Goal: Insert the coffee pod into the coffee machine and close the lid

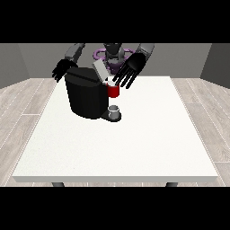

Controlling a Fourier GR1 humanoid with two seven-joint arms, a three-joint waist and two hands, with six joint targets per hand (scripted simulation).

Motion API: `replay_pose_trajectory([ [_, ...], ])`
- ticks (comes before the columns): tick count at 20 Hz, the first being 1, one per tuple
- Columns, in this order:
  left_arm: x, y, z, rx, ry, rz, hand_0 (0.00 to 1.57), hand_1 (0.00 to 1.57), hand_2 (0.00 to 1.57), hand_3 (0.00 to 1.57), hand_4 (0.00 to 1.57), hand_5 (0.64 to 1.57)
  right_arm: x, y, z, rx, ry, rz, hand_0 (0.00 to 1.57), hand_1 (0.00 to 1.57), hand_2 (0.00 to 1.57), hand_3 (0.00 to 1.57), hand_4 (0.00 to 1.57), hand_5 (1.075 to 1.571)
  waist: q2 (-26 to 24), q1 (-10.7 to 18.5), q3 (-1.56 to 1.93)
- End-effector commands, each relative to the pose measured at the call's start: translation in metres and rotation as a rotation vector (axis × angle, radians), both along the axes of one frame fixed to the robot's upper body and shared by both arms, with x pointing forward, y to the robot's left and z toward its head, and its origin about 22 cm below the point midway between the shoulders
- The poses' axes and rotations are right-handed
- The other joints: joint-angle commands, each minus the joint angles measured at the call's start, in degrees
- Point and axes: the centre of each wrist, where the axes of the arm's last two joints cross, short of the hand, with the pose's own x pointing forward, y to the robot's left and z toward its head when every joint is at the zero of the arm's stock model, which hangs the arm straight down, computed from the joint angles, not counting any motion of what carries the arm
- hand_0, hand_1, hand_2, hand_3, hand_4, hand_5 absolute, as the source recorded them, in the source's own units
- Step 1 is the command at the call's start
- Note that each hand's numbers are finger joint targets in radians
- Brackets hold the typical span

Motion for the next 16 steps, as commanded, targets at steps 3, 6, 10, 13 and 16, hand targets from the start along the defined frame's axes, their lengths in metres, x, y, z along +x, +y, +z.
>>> replay_pose_trajectory([
  [3,-0.003,0.012,-0.005,-0.005,0.017,0.004,0.0,0.0,0.0,0.0,0.0,1.571,-0.012,-0.005,-0.013,0.006,-0.007,0.007,0.0,0.0,0.0,0.0,0.41,1.571,-1.5,0.65,-0.04],
  [6,-0.004,-0.008,-0.035,-0.029,0.068,-0.014,0.0,0.0,0.0,0.0,0.0,1.571,-0.017,-0.007,-0.019,0.021,0.028,-0.021,0.0,0.0,0.0,0.0,0.43,1.571,-4.85,1.9,-0.04],
  [10,-0.011,-0.005,-0.069,-0.136,0.148,-0.028,0.0,0.0,0.0,0.0,0.0,1.571,-0.034,-0.013,-0.039,0.032,0.098,-0.066,0.0,0.0,0.0,0.0,0.37,1.571,-9.77,4.75,-0.05],
  [13,-0.011,0.003,-0.076,-0.395,0.144,0.012,0.0,0.0,0.0,0.0,0.0,1.571,-0.034,-0.024,-0.037,0.011,0.052,-0.074,0.0,0.0,0.0,0.0,0.49,1.571,-11.95,7.32,-0.07],
  [16,-0.025,-0.017,-0.137,-0.682,0.218,0.014,0.0,0.0,0.0,0.0,0.26,1.571,-0.035,-0.027,-0.029,-0.034,0.076,-0.038,0.0,0.0,0.0,0.0,0.36,1.571,-15.77,9.12,-0.2],
])
